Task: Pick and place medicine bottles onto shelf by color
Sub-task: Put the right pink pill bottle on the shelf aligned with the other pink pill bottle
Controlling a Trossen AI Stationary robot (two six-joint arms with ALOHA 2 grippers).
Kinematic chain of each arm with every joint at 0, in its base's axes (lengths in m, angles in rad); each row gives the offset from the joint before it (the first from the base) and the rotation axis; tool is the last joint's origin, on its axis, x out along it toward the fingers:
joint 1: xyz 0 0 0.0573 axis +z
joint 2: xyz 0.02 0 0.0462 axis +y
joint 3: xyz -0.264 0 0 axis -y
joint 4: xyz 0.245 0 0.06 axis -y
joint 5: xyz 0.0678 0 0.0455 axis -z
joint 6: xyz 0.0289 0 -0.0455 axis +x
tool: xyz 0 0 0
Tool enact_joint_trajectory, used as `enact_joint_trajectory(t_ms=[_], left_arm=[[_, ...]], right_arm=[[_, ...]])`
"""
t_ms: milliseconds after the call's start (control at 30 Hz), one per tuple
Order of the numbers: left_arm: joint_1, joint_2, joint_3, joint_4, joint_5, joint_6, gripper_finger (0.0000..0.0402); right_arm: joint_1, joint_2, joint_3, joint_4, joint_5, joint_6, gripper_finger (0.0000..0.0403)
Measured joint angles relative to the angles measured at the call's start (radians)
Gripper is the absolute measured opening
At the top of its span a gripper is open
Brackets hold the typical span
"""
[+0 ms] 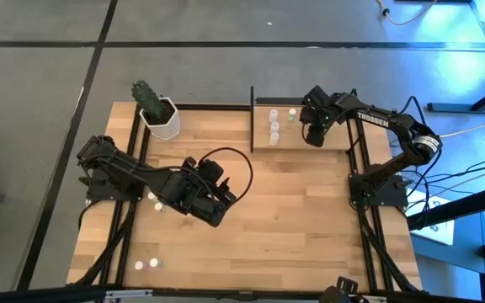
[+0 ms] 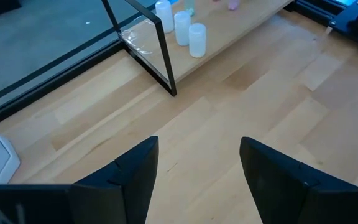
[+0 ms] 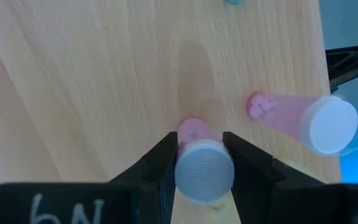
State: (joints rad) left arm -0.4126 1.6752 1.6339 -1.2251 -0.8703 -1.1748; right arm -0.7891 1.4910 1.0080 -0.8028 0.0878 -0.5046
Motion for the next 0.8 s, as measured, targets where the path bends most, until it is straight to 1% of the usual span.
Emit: enact_joint_trajectory(t_ms=[233, 333, 800], left_arm=[[0.0, 0.0, 0.0, 0.0, 0.0, 0.0, 0.022], [0.0, 0.0, 0.0, 0.0, 0.0, 0.0, 0.022], [0.0, 0.0, 0.0, 0.0, 0.0, 0.0, 0.022]], right_arm=[[0.0, 0.0, 0.0, 0.0, 0.0, 0.002, 0.0123], [0.0, 0.0, 0.0, 0.0, 0.0, 0.002, 0.0132], [0.0, 0.003, -0.003, -0.003, -0.003, 0.003, 0.0217]])
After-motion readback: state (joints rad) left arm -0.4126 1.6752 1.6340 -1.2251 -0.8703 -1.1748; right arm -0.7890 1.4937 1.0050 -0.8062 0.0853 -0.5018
